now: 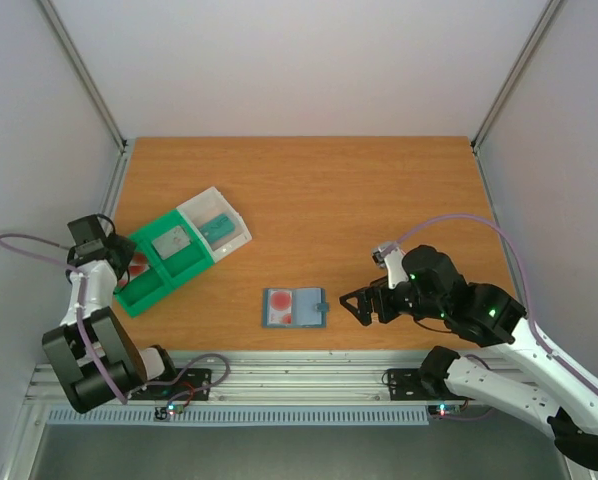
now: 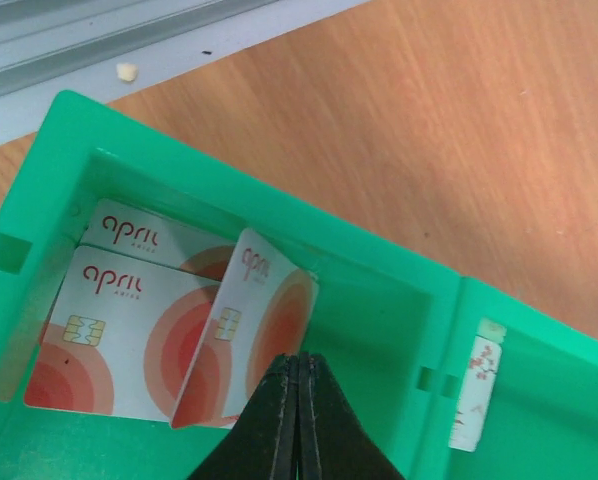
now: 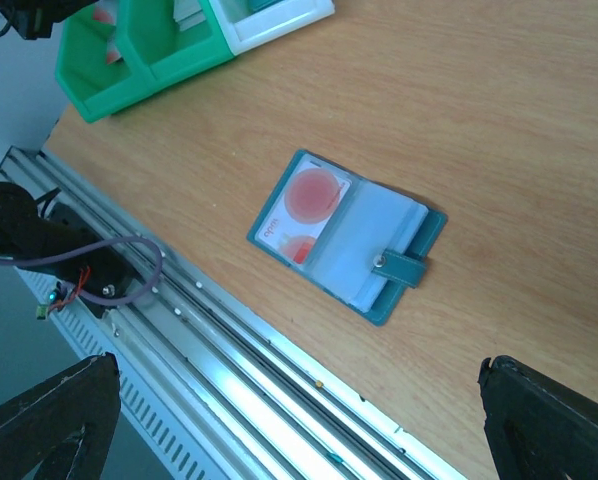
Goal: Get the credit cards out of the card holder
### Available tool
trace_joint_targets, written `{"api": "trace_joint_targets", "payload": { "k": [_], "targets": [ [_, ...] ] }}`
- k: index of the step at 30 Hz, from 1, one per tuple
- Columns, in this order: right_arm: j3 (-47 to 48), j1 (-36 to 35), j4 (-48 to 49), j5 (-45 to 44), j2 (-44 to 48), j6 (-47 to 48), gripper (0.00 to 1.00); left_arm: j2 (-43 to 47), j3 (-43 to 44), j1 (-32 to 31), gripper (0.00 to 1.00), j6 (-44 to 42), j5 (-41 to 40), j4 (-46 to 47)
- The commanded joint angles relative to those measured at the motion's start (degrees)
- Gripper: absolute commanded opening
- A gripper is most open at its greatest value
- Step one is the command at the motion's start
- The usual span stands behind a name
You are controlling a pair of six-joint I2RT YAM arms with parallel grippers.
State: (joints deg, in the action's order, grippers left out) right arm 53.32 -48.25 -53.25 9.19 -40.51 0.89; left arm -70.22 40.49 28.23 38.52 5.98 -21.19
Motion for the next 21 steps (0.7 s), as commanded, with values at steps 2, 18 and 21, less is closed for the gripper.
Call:
{"api": "trace_joint_targets", "payload": {
  "k": [2,18,21],
  "targets": [
    [2.12,-0.35,-0.65,-1.09,-0.84,0.13,0.99,-3.20,0.01,-0.24,0.00,-0.90,-2.66,3.06],
    [2.32,-0.35,-0.43,-4.54,-2.50,-0.78,0.99,-4.80,0.90,-0.24,0.01,-0.50,-3.29,4.14],
    [2.30,-0.35,-2.37,-8.58,-2.52,-4.15,0.98,-3.00,0.97,-0.19,0.10,0.17,-0.26,4.02]
  ]
}}
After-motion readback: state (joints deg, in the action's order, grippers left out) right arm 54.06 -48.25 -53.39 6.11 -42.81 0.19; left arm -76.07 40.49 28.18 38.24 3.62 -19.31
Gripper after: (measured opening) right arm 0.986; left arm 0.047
